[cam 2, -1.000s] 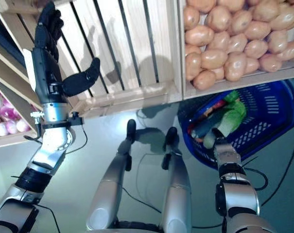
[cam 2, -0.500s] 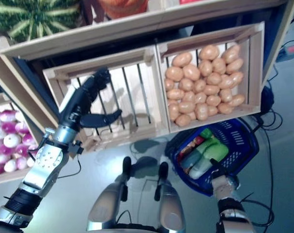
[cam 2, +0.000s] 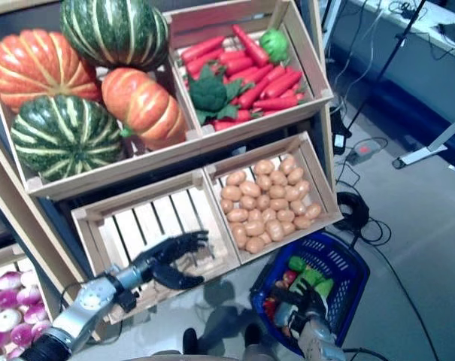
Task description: Put vegetables into the basket
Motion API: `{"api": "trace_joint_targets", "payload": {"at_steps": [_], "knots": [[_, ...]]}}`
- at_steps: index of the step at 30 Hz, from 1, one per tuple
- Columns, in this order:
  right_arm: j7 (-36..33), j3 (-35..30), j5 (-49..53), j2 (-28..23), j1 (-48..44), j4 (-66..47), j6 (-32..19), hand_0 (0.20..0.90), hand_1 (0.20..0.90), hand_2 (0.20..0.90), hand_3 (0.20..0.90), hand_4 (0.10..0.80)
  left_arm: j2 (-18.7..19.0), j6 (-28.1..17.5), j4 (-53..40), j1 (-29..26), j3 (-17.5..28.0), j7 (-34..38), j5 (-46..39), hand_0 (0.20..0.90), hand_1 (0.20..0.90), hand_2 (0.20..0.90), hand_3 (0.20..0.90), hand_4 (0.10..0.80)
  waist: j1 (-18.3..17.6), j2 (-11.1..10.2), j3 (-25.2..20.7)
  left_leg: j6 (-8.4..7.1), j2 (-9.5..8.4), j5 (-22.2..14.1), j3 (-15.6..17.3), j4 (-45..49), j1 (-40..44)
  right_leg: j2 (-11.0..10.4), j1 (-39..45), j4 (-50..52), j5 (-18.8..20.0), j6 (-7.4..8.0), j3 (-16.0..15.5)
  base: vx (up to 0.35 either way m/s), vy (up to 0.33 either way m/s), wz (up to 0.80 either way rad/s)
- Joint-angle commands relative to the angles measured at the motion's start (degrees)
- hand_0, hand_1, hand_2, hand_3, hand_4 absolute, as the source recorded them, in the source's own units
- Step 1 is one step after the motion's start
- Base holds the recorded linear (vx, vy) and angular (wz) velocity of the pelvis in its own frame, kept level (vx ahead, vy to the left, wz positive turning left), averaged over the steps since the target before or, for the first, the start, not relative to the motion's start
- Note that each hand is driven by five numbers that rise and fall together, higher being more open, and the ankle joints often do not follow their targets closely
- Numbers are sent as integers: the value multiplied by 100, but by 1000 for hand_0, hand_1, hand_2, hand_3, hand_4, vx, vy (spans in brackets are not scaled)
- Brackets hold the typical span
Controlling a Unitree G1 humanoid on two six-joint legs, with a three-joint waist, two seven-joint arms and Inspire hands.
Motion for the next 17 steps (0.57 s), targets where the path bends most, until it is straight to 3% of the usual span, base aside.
{"api": "trace_joint_targets", "payload": {"at_steps": [1, 7, 10, 17], "knots": [[227, 330, -868, -280, 11, 169, 8, 900, 900, 900, 900, 800, -120, -452, 373, -187, -8, 155, 553, 900, 900, 900, 900, 800, -48, -57, -330, -116, 52, -268, 99, 91, -21, -224, -99, 342, 85, 135, -54, 39, 37, -8], [537, 727, -1743, -300, -171, 1173, 160, 900, 900, 900, 900, 800, -343, -534, 1417, -313, -256, 408, 1494, 900, 900, 900, 900, 800, -58, -52, -388, -113, 73, -323, 149, 76, 114, -250, 1, 312, 67, 166, -23, 20, 24, -5], [580, 710, -1796, -245, -247, 1659, 246, 900, 900, 900, 900, 800, -544, -339, 2068, -293, -244, 645, 1688, 900, 900, 900, 900, 800, -50, -60, -416, -111, 81, -339, 149, 66, 158, -248, 39, 303, 52, 174, -7, 0, 0, 0], [684, 693, -1870, 51, -310, 2091, 285, 900, 900, 900, 900, 800, -1155, 87, 3936, -140, 296, 1957, 2287, 900, 900, 900, 900, 800, 14, -114, -467, -132, 93, -350, 51, 62, 225, -230, 149, 246, 34, 148, -4, 0, 0, 0]]}}
